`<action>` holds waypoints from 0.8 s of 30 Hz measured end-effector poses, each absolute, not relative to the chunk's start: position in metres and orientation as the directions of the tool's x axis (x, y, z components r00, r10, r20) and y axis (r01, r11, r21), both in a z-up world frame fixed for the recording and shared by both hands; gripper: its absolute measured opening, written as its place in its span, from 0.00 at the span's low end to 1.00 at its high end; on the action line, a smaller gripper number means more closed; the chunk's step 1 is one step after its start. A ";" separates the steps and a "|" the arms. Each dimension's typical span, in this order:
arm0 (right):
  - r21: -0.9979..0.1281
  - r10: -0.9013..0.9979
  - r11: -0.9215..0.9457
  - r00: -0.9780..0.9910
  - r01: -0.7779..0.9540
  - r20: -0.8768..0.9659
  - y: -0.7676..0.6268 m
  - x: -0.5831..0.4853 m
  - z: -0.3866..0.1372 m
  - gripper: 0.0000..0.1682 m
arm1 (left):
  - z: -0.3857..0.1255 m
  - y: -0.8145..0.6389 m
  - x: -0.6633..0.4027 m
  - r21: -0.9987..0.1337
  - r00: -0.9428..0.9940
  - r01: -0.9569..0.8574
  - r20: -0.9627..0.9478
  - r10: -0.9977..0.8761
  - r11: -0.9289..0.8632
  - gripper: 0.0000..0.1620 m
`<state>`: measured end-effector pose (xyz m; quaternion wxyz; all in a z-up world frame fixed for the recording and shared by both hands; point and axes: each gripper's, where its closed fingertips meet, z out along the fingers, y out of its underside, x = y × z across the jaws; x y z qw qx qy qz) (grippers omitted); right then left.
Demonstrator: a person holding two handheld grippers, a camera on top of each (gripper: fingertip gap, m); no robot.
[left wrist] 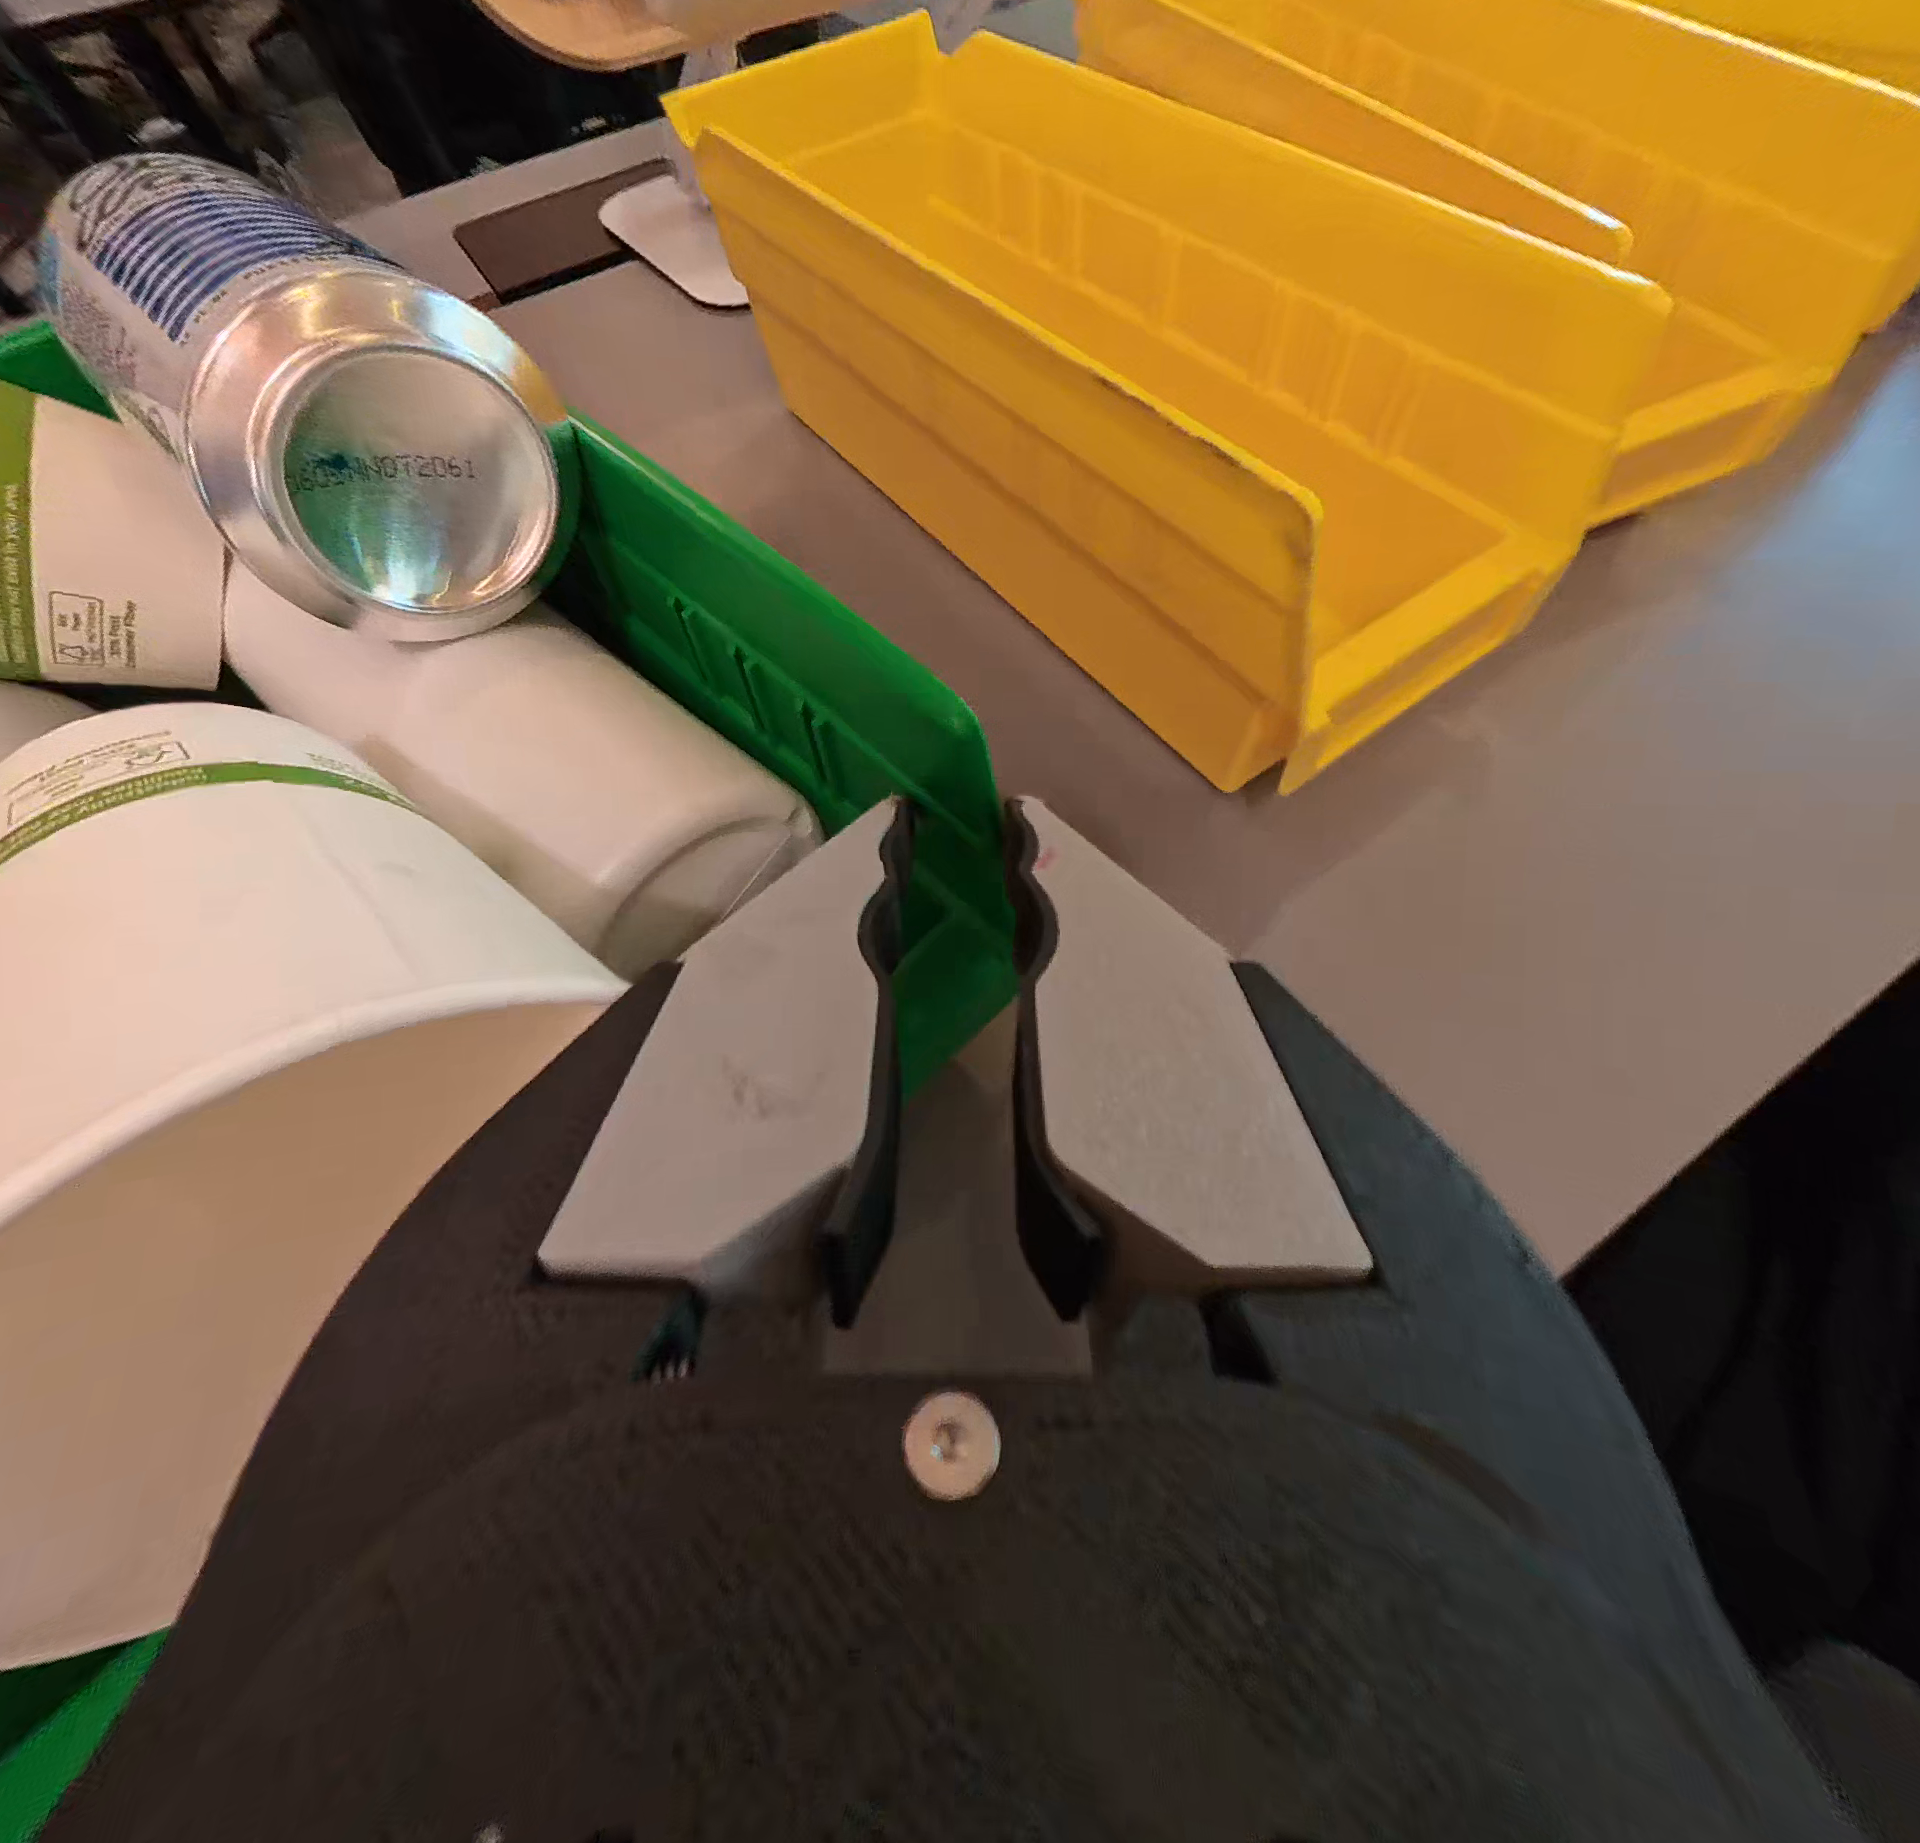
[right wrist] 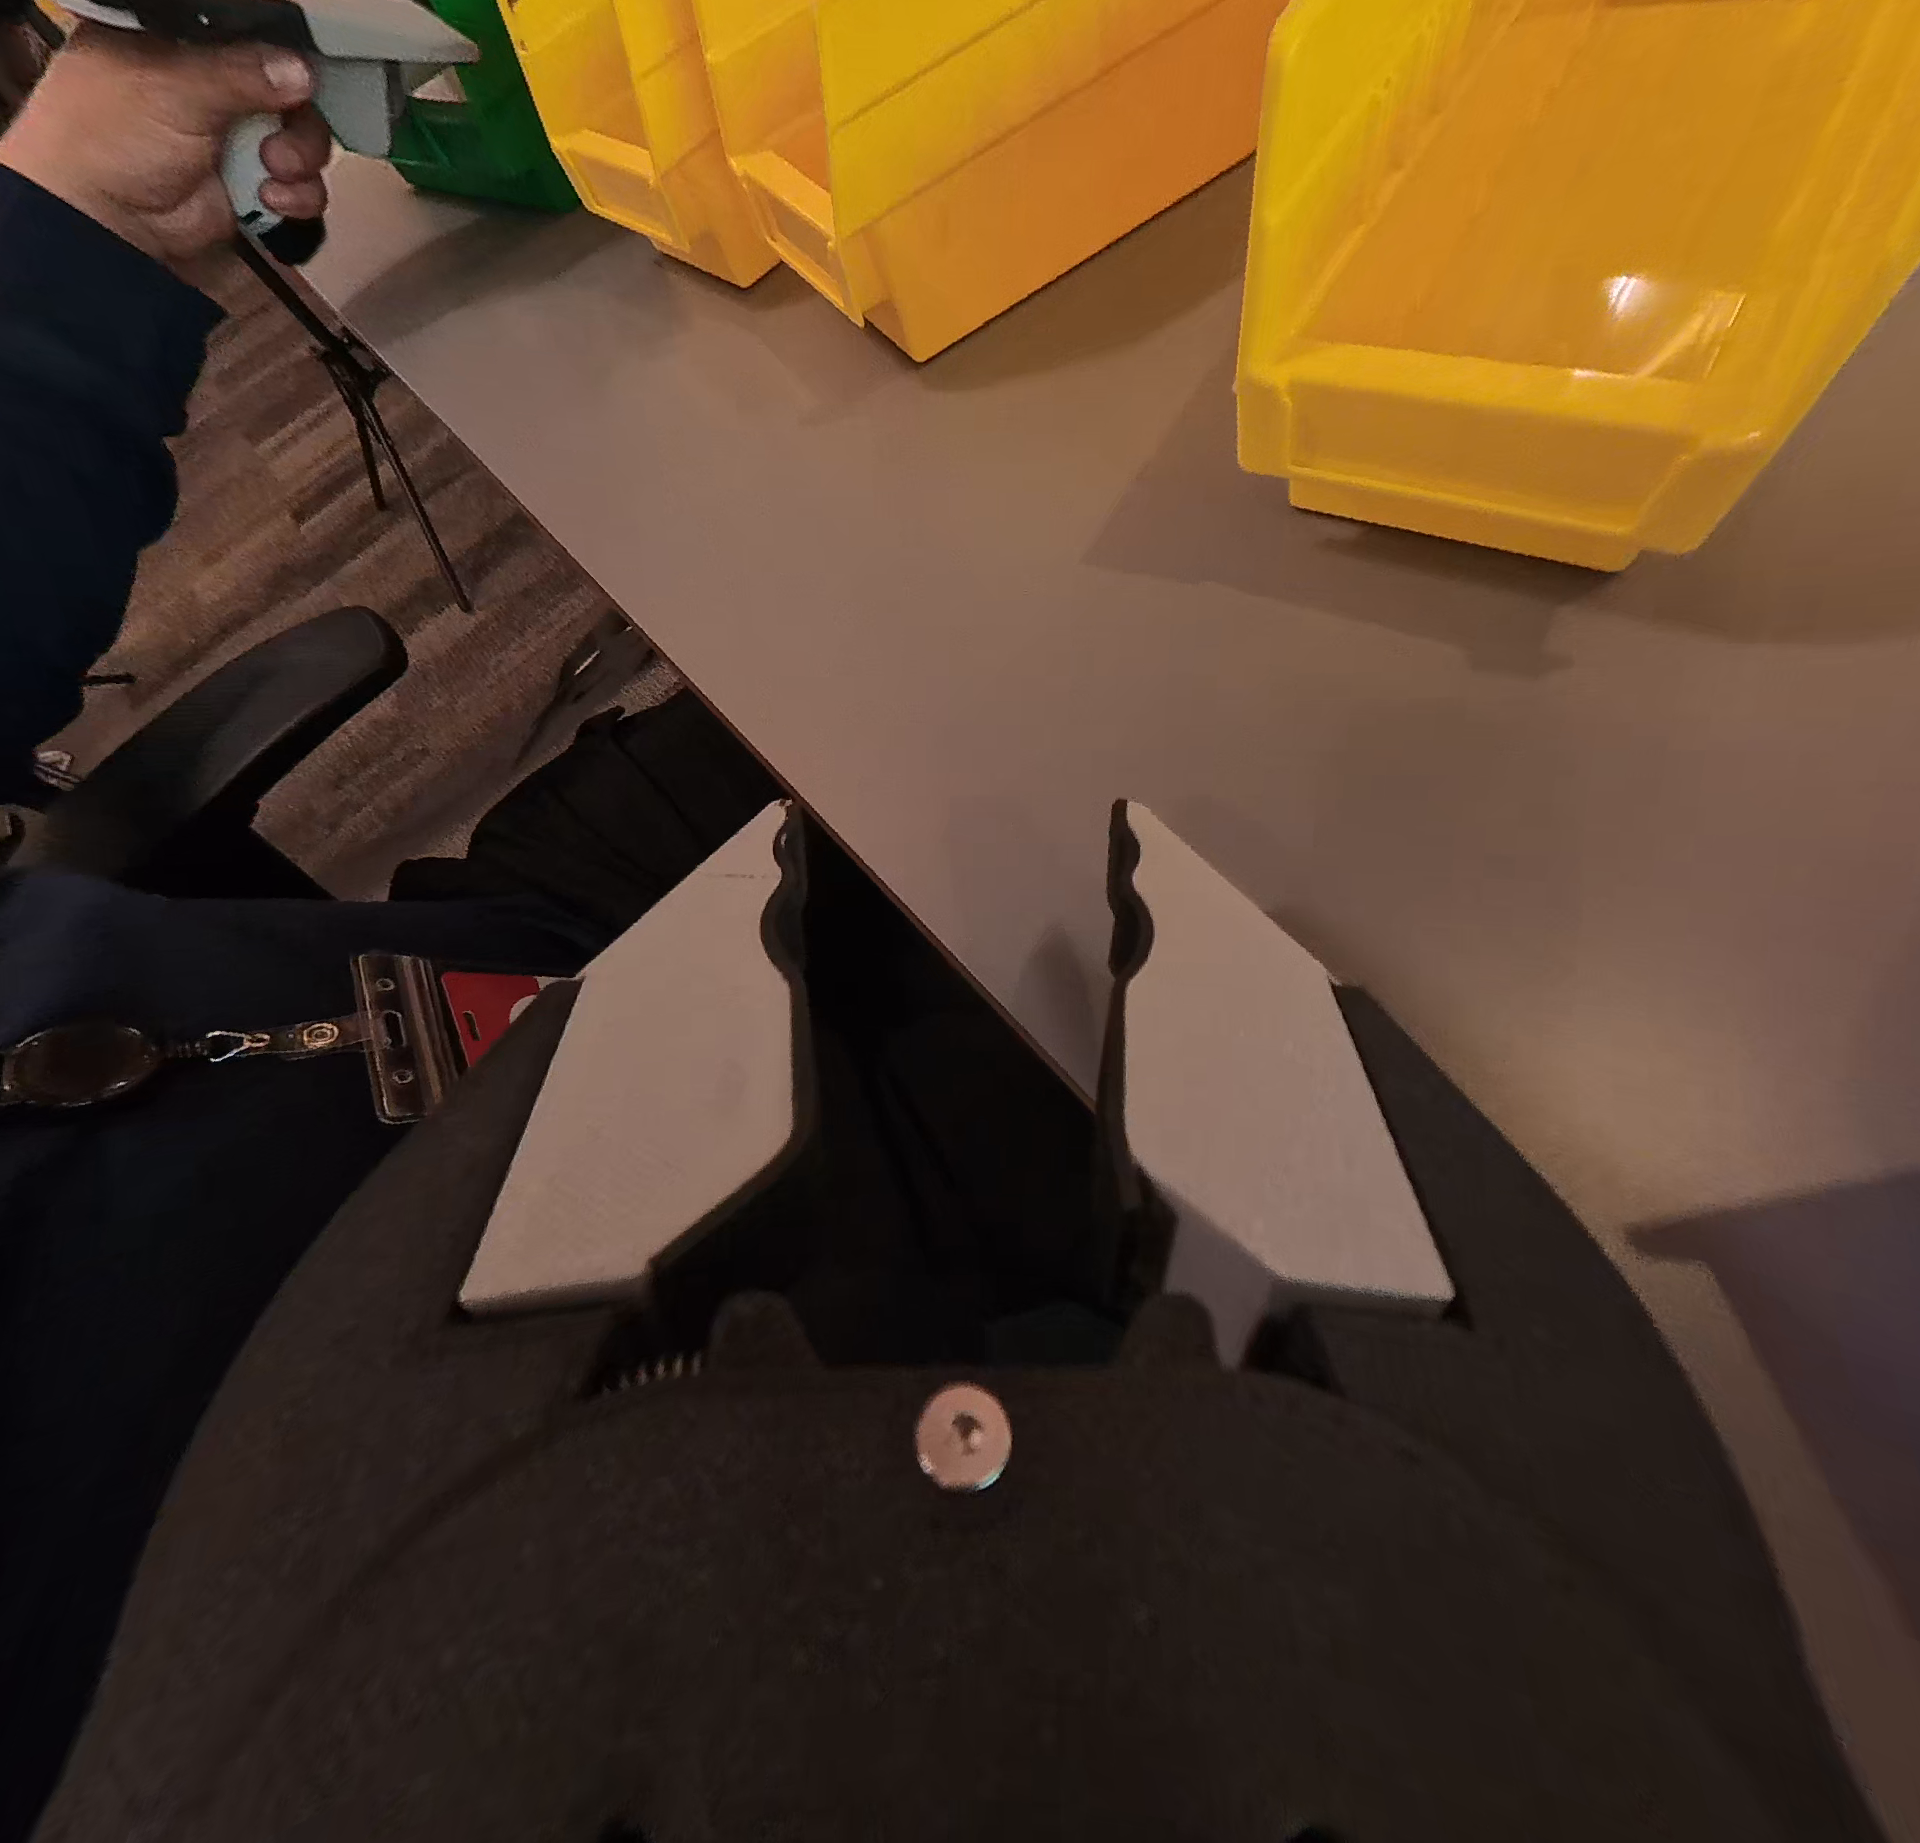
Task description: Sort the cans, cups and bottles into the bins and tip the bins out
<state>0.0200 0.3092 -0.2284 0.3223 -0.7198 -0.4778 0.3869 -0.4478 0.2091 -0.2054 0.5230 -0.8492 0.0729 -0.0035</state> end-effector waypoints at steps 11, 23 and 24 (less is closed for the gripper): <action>-0.820 0.939 -0.340 0.210 0.460 -0.272 0.299 0.004 -0.244 0.35 | -0.222 0.170 -0.452 -0.903 0.998 -0.037 -0.009 -0.067 -0.428 0.24; -0.831 0.945 -0.324 0.104 0.453 -0.311 0.290 -0.031 -0.229 0.35 | -0.092 0.123 -0.543 -0.965 0.985 -0.114 -0.141 0.101 -0.235 0.25; -0.835 0.945 -0.321 0.098 0.448 -0.311 0.296 -0.037 -0.225 0.34 | -0.082 0.130 -0.562 -0.958 0.980 -0.135 -0.167 0.111 -0.253 0.25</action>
